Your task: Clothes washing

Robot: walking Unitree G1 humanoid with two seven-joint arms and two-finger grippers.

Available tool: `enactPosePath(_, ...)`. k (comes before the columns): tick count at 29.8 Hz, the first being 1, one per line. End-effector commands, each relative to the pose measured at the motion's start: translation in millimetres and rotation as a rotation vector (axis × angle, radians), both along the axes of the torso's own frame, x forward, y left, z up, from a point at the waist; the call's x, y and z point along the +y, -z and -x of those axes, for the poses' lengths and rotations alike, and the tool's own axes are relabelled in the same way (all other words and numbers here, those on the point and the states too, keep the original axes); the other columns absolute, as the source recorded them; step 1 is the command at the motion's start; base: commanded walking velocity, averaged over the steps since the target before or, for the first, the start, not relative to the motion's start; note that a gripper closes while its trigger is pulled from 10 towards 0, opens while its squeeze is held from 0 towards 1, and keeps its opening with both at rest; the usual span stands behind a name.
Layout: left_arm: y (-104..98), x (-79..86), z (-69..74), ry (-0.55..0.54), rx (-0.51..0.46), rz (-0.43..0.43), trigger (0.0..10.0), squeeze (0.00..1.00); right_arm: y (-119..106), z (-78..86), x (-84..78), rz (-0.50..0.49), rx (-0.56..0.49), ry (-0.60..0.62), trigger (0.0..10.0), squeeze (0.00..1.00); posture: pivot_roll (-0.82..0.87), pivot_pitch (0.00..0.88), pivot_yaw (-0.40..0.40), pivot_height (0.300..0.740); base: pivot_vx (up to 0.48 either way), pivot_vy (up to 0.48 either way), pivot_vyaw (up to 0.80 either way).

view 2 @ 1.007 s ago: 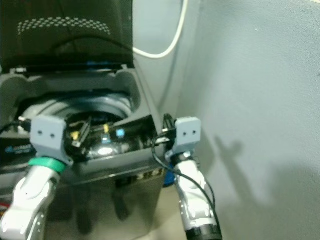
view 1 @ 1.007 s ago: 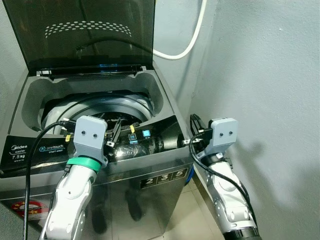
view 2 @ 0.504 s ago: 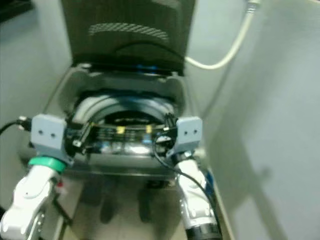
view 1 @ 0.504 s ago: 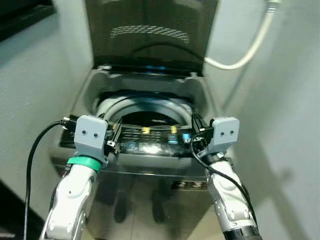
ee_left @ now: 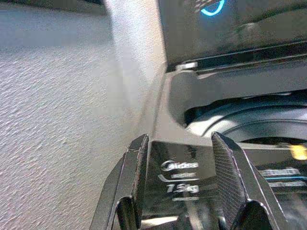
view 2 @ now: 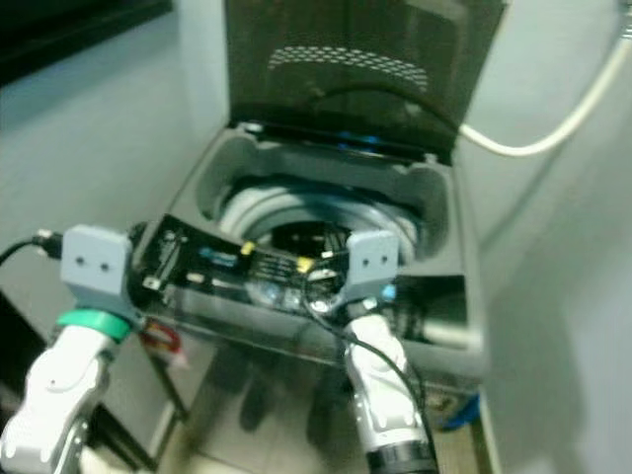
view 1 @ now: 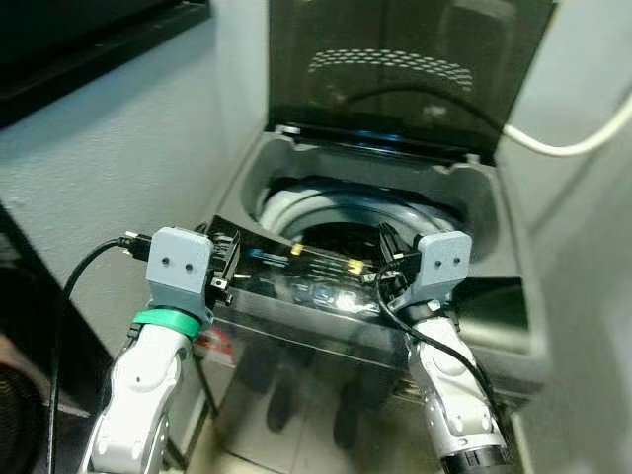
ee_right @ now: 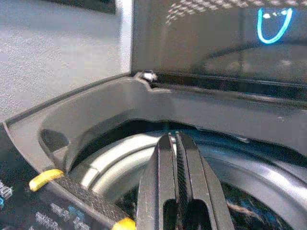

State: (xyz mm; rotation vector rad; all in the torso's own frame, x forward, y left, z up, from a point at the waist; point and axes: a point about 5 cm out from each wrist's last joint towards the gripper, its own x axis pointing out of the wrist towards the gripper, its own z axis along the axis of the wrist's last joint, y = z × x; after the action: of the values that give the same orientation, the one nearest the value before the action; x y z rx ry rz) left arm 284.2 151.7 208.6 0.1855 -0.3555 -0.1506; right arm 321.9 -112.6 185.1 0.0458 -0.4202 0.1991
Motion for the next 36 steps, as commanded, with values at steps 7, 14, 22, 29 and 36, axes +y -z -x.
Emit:
enactPosePath(7, 2.6, 2.6, 0.1, -0.007, 0.012, -0.008, 10.0, 0.0, 4.4, -2.8, -1.0, -0.004, 0.035, 0.011, 10.0, 0.0, 0.08, 0.019, -0.017, 0.74, 0.0, 0.0, 0.71)
enactPosePath(14, 2.8, 2.3, 0.0, -0.006, 0.012, -0.009, 10.0, 0.0, 4.3, -2.8, -2.7, -0.002, 0.034, 0.019, 10.0, 0.0, 0.09, 0.019, -0.017, 0.74, 0.0, 0.0, 0.78)
enactPosePath(22, 2.6, 2.4, -0.1, -0.006, 0.011, -0.01, 10.0, 0.0, 4.1, -3.2, -2.3, -0.005, 0.033, 0.018, 10.0, 0.0, 0.09, 0.017, -0.017, 0.74, 0.0, 0.0, 0.78)
enactPosePath(29, 2.3, 2.2, -0.6, -0.004, 0.009, -0.011, 10.0, 0.0, 3.5, -3.9, -2.1, -0.004, 0.031, 0.016, 10.0, 0.0, 0.09, 0.01, -0.018, 0.74, 0.0, 0.0, 0.77)
enactPosePath(36, 2.6, 2.1, -1.0, -0.004, 0.011, -0.013, 10.0, 0.0, 3.6, -4.0, -1.8, -0.002, 0.032, 0.014, 10.0, 0.0, 0.09, 0.009, -0.018, 0.74, 0.0, 0.0, 0.78)
